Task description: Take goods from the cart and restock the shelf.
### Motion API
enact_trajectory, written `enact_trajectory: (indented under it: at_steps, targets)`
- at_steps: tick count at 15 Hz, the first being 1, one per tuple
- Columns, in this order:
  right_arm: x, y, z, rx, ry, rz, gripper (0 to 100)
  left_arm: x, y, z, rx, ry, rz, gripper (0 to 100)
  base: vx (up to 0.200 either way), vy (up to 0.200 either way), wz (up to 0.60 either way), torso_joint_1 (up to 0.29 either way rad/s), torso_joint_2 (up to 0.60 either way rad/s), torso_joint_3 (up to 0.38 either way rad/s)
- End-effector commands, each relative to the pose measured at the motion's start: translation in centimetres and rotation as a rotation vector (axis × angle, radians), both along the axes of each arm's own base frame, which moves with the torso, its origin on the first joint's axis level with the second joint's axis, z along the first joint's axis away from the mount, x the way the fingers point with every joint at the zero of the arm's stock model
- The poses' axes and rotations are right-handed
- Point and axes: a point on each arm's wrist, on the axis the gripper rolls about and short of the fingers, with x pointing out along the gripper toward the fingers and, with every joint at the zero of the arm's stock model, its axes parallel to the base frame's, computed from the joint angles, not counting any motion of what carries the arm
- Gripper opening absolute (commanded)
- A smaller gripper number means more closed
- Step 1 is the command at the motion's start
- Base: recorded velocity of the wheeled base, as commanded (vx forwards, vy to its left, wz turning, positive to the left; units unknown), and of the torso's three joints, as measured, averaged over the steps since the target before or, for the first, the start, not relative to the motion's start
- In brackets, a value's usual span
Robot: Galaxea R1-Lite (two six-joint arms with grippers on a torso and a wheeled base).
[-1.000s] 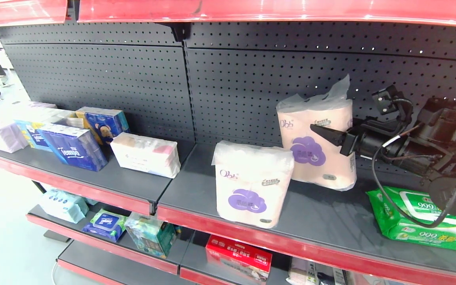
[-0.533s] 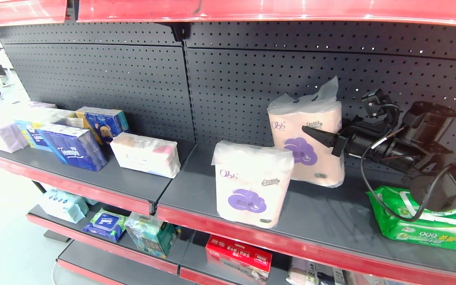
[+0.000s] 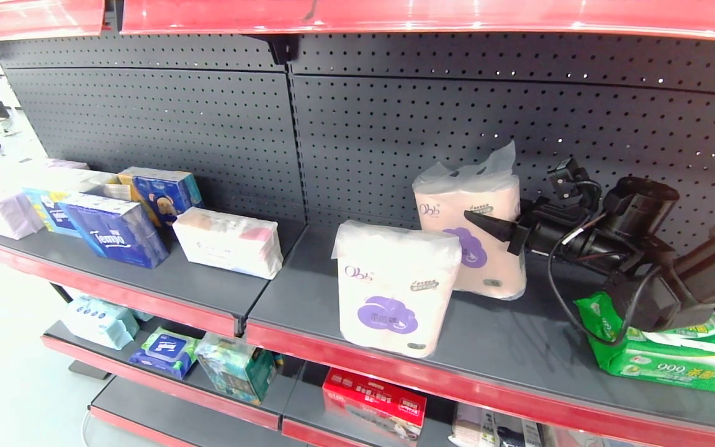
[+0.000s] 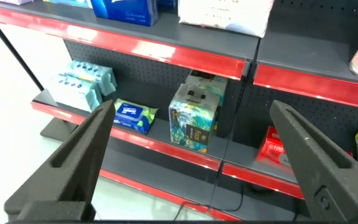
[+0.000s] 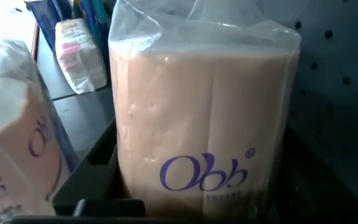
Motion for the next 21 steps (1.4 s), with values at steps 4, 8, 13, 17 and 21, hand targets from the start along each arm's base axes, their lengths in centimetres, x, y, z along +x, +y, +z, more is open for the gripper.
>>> enact_trajectory:
  at_steps: [4,8,13,17,21]
  targets:
    - [1.3,0.5,-1.1,0.036,-0.002,0.018,0,0.0,0.0,0.0,0.000,0.001,0.000,100,0.000,0.000,0.00,0.000,0.00,0.000]
    - [2.1,1.5,-1.7,0.069,-0.027,0.046,0,0.0,0.0,0.0,0.000,0.001,0.000,100,0.000,0.000,0.00,0.000,0.00,0.000]
    - [2.3,2.9,-2.6,0.076,-0.006,0.080,0,0.0,0.0,0.0,0.000,0.001,0.000,100,0.000,0.000,0.00,0.000,0.00,0.000]
    - [2.8,3.8,-3.3,0.078,-0.016,0.101,0,0.0,0.0,0.0,0.000,0.001,-0.001,100,0.000,0.000,0.00,0.000,0.00,0.000]
    - [3.2,4.2,-4.3,0.070,-0.006,0.107,0,0.0,0.0,0.0,0.000,0.001,0.000,100,0.000,0.000,0.00,0.000,0.00,0.000]
